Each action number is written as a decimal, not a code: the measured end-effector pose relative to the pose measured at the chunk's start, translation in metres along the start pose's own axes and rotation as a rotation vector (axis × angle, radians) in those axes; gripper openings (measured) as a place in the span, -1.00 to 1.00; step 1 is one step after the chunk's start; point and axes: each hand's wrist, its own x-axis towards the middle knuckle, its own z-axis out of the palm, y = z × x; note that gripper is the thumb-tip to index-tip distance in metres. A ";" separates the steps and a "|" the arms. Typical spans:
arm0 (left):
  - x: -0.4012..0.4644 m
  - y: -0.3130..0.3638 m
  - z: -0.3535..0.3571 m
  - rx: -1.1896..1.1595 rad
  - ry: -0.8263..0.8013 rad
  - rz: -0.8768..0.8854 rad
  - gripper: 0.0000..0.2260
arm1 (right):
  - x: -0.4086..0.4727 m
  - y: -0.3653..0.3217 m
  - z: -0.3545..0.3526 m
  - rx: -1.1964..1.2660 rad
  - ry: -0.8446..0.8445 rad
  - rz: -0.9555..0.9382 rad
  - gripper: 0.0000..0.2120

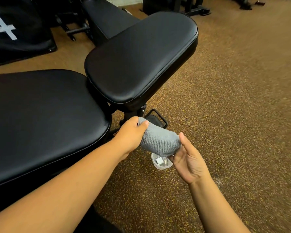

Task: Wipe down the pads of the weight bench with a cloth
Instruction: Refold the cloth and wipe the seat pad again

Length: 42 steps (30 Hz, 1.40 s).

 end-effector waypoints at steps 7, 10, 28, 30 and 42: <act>-0.004 -0.003 0.004 -0.161 -0.291 0.055 -0.72 | 0.000 0.007 0.002 -0.040 0.018 0.153 -0.38; -0.004 -0.004 0.004 -0.160 -0.368 0.074 -0.68 | 0.003 0.010 -0.002 -0.050 0.030 0.132 -0.53; 0.011 -0.023 0.008 0.088 -0.071 0.186 -0.80 | 0.015 -0.011 -0.017 -1.287 0.064 -0.427 -0.86; 0.012 -0.029 0.009 0.063 -0.052 0.171 -0.83 | 0.015 -0.012 -0.020 -1.164 -0.001 -0.350 -0.93; 0.017 -0.051 0.024 -0.268 -0.142 -0.110 -0.83 | 0.021 0.012 -0.034 -0.360 0.132 -0.070 -0.86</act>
